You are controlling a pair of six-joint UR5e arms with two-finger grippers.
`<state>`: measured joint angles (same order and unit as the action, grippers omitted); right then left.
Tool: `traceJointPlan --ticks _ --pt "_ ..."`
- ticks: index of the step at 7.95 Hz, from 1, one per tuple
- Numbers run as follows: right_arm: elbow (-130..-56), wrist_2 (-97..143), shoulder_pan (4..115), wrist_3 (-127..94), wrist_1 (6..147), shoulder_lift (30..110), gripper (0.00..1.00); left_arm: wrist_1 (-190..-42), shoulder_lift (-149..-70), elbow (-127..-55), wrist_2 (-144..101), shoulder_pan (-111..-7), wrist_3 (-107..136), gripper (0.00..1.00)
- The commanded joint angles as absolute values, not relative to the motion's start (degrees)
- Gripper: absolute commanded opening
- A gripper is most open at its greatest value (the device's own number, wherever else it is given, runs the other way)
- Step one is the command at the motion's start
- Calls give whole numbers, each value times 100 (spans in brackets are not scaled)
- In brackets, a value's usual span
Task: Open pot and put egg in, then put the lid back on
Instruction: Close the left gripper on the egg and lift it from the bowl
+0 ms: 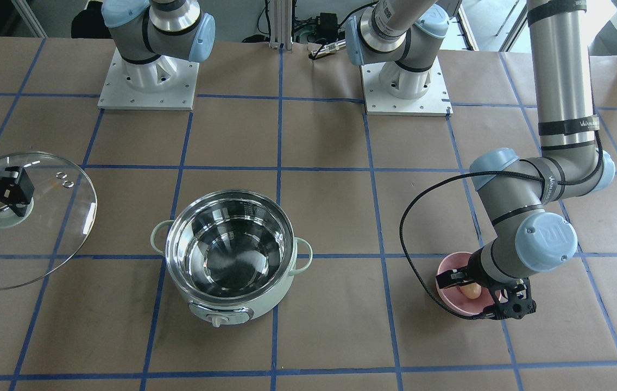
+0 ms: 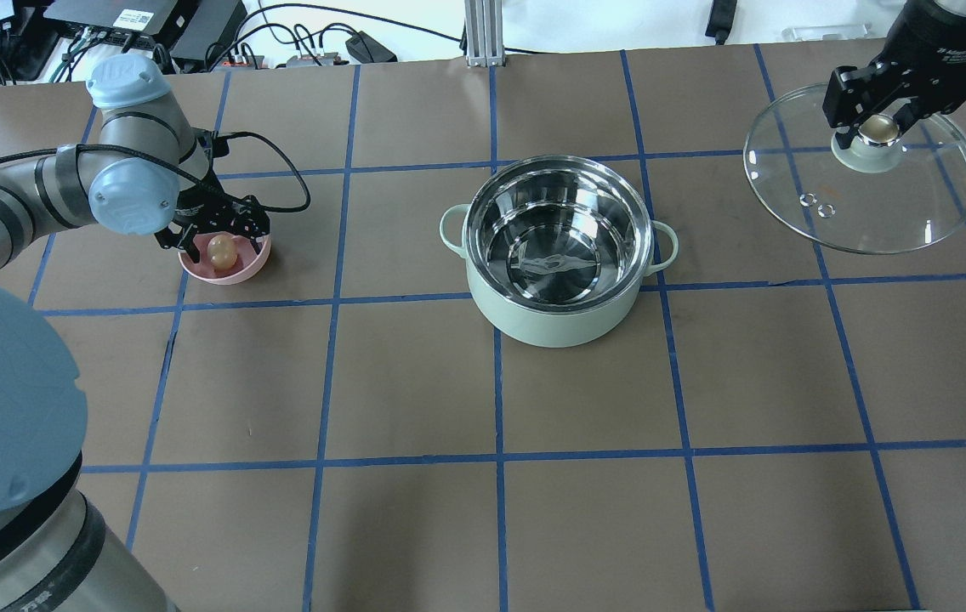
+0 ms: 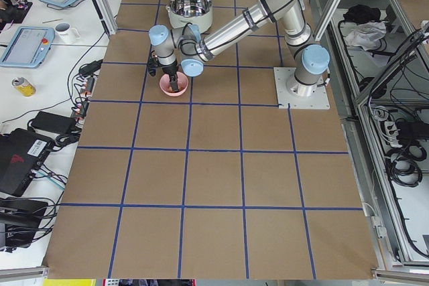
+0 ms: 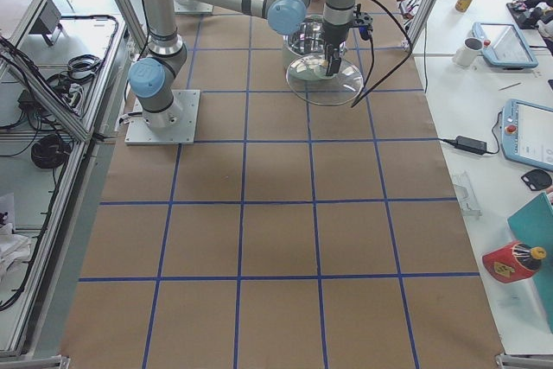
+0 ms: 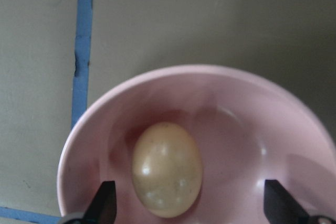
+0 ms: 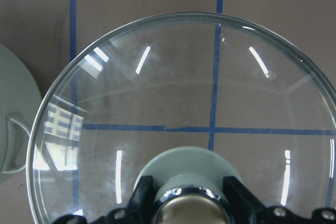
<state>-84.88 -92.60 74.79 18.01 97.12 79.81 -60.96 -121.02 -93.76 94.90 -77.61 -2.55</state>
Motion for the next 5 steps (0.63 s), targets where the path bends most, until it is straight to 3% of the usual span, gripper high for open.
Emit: traceJointPlan --ticks 1,4,5 --pt "-8490 -9246 7471 1872 9712 7963 0 -6082 -12137 -9369 9492 -7761 -255 100" --pt "-8499 -9220 7471 1890 9712 7875 0 -6082 -12181 -9369 9492 -7761 -255 99" --pt "-8499 -9228 7471 1898 9712 7875 0 -6073 -12225 -9369 9492 -7761 -255 90"
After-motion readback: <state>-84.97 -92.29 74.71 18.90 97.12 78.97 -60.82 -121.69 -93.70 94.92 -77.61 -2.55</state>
